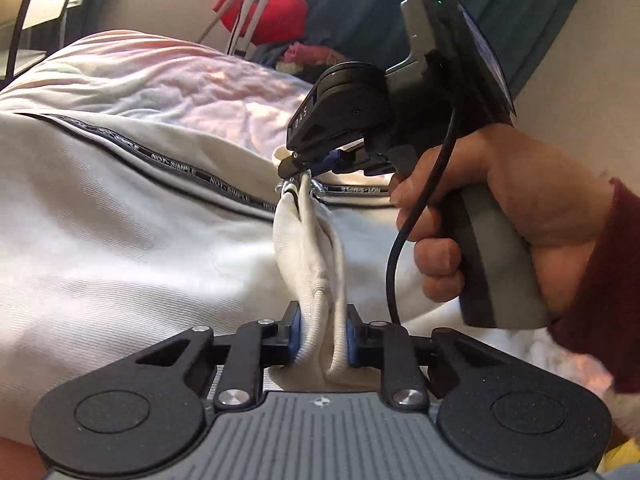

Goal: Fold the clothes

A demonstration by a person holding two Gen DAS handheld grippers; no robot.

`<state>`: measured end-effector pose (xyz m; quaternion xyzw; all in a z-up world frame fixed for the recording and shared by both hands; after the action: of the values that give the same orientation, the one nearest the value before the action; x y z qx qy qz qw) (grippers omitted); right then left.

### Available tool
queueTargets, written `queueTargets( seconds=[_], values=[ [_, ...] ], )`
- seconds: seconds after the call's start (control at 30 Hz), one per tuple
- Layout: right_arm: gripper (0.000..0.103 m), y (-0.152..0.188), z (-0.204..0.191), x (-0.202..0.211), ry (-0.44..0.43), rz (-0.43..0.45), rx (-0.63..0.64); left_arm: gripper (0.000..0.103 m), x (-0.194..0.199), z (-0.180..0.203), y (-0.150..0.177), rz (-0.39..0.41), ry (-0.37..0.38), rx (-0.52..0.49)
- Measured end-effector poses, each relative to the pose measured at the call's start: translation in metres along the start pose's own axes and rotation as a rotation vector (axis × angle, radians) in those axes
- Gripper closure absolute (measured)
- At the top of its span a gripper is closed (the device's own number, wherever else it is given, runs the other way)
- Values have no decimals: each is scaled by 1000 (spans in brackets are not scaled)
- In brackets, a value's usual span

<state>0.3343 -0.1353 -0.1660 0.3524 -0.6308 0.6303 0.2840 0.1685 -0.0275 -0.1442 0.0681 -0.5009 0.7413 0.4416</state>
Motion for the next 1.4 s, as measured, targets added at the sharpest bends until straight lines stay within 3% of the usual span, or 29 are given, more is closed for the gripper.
queueTargets(
  seconds=[0.17, 0.33, 0.5, 0.53, 0.57, 0.6, 0.63, 0.67, 0.7, 0.87, 1.27, 1.4],
  values=[
    [92, -13, -42, 29, -90, 73, 51, 82, 38, -7, -7, 82, -53, 0],
    [92, -5, -70, 9, -93, 69, 87, 78, 25, -36, 3, -14, -115, 83],
    [85, 6, -76, -13, -91, 58, 70, 67, 25, -29, 2, -28, -140, 0],
    [77, 6, -75, -10, -115, 56, 68, 59, 26, -28, 2, -31, -144, -14],
    [60, 7, -75, -5, -144, 56, 77, 52, 30, -25, 0, -22, -154, -34],
    [53, 6, -72, 1, -159, 64, 81, 43, 34, -22, -1, -13, -164, -55],
    [38, 6, -68, 10, -155, 84, 80, 37, 38, -19, -3, -4, -173, -75],
    [19, 6, -64, 18, -151, 104, 79, 23, 43, -17, -4, 5, -183, -95],
    [12, 5, -59, 26, -148, 124, 71, 15, 47, -14, -6, 14, -193, -115],
    [14, 1, -19, 68, -96, 225, -20, 2, 81, 5, -9, 104, -187, -179],
    [14, 35, 53, 194, 32, 473, -76, 0, 138, 56, -28, 284, -215, -265],
    [14, 62, 55, 231, 58, 533, -49, 0, 149, 72, -21, 304, -216, -286]
  ],
)
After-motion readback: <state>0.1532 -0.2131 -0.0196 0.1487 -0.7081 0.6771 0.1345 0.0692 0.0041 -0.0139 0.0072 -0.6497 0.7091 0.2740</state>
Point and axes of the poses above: each gripper's, at about its wrist camera, not at the fingertips, and x roughly against the way its jaws point, z to its right, y to its underside, the point moved 8 cm from there along -x, roughly the way its jaws point, and after that the axes turned 7 degrees about y, right-handed, at the moved point
